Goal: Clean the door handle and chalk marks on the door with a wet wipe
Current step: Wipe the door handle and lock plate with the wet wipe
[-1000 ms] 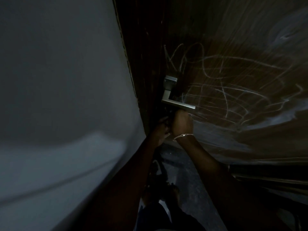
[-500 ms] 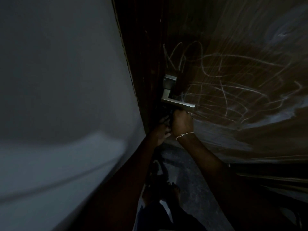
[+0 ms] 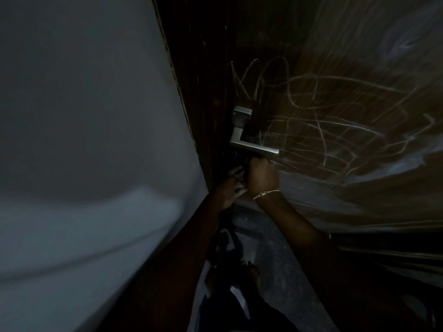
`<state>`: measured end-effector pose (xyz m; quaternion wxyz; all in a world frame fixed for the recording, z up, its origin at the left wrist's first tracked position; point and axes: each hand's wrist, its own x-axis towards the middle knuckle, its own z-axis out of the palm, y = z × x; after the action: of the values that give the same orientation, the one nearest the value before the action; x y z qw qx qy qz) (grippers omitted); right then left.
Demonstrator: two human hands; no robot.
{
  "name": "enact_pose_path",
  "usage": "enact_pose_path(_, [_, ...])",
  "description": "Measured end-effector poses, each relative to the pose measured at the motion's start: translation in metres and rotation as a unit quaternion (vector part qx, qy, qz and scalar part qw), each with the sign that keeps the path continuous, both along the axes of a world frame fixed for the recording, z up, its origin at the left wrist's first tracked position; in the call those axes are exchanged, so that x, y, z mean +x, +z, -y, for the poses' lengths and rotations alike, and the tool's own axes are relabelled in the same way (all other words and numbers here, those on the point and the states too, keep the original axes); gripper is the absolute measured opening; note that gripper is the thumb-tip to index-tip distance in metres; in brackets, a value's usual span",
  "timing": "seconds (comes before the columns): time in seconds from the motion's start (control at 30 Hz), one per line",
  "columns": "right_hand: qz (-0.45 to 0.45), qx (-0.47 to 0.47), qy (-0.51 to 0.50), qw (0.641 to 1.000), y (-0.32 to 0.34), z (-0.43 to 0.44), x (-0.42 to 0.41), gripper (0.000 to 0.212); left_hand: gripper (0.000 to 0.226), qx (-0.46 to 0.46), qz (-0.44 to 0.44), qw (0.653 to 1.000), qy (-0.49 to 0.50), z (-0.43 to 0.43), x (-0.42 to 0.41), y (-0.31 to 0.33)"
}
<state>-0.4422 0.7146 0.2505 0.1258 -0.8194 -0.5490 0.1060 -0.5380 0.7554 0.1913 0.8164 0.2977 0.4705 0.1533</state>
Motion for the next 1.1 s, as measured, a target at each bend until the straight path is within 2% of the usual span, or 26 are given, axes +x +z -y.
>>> enact_pose_path(0.1, [0.018, -0.006, -0.029, 0.999, 0.002, 0.003, 0.009, 0.013, 0.050, -0.003, 0.009, 1.000, 0.000, 0.001, 0.000, -0.003])
enact_pose_path(0.23, [-0.019, 0.021, -0.013, 1.000, 0.001, -0.003, 0.000, 0.013, 0.055, -0.004, 0.016, 1.000, 0.004, 0.002, 0.000, -0.004])
enact_pose_path(0.33, [-0.012, 0.000, 0.000, 1.000, -0.006, -0.001, 0.002, 0.012, 0.058, 0.006, 0.012, 1.000, -0.003, 0.000, -0.001, -0.006])
enact_pose_path(0.53, [-0.038, 0.068, -0.110, 0.991, -0.023, 0.027, 0.032, 0.014, 0.054, 0.015, 0.021, 0.999, -0.027, 0.002, -0.008, -0.011])
enact_pose_path(0.7, [-0.038, 0.054, -0.041, 0.997, -0.023, 0.017, 0.022, 0.016, 0.058, 0.022, 0.006, 0.999, -0.033, 0.003, -0.005, -0.002])
enact_pose_path(0.8, [-0.006, 0.047, -0.044, 0.998, -0.025, 0.026, 0.022, 0.014, 0.056, 0.024, 0.003, 0.999, -0.029, 0.004, -0.006, 0.001])
enact_pose_path(0.93, [0.000, 0.080, -0.096, 0.992, -0.033, 0.038, 0.040, 0.013, 0.053, 0.022, -0.005, 0.999, -0.024, 0.004, -0.005, 0.002])
enact_pose_path(1.1, [-0.011, 0.048, -0.031, 0.998, -0.026, 0.018, 0.024, 0.011, 0.053, 0.016, -0.004, 1.000, -0.018, 0.007, -0.001, 0.005])
